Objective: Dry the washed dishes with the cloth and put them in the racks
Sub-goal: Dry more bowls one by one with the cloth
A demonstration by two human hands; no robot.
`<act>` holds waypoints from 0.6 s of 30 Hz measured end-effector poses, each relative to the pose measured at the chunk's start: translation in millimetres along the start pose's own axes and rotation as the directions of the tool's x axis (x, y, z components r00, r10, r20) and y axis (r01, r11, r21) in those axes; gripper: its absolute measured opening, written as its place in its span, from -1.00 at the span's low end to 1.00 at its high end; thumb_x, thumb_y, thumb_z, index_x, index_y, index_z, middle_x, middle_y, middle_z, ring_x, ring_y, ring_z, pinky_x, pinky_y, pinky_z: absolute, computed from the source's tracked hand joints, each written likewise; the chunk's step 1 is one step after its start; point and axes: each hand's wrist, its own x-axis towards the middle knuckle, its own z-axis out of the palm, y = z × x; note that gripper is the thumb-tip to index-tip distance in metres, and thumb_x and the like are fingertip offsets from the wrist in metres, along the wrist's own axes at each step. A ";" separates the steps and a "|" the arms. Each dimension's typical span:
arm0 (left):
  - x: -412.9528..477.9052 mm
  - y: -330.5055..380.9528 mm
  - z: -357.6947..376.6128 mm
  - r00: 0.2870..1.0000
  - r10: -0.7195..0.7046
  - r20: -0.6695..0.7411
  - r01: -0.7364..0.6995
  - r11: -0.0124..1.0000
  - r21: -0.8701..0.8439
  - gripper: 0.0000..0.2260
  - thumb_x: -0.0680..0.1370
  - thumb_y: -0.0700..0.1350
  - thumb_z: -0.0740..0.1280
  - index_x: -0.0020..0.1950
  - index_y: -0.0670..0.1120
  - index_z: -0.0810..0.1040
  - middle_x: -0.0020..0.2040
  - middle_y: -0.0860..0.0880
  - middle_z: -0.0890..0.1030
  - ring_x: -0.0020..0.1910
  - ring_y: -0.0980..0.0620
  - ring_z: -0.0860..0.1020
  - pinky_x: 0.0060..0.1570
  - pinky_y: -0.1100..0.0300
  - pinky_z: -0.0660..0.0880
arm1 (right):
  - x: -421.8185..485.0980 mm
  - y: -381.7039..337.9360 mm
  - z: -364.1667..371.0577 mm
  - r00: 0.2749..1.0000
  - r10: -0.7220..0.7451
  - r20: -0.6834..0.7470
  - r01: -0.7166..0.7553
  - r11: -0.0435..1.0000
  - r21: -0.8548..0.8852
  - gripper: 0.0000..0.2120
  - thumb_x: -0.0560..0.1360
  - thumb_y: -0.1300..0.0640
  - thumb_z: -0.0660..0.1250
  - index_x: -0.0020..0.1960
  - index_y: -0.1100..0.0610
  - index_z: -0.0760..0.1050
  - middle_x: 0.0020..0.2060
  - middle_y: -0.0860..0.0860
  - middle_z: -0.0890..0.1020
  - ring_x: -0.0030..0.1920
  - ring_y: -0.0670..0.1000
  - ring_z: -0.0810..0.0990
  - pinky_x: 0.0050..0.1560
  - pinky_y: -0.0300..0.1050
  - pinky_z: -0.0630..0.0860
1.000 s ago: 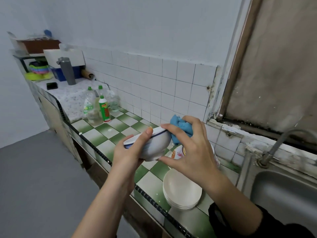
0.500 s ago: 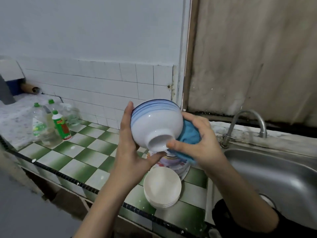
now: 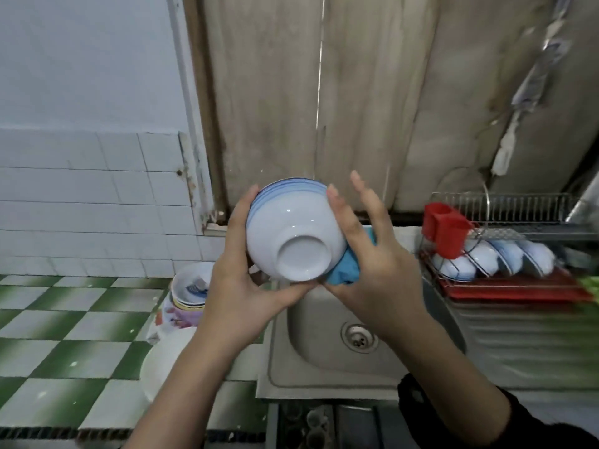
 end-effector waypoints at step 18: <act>-48.0 18.6 282.1 0.949 0.193 0.247 -0.282 0.872 0.401 0.03 0.23 0.41 0.37 0.49 -0.24 0.29 0.51 -0.16 0.28 0.52 -0.15 0.20 0.39 -0.29 0.23 | -165.7 179.2 -187.4 0.959 0.268 0.096 -0.250 0.954 -0.165 -0.12 0.30 -0.16 0.51 0.52 -0.10 0.17 0.50 -0.05 0.32 0.25 -0.04 0.52 -0.38 -0.04 0.60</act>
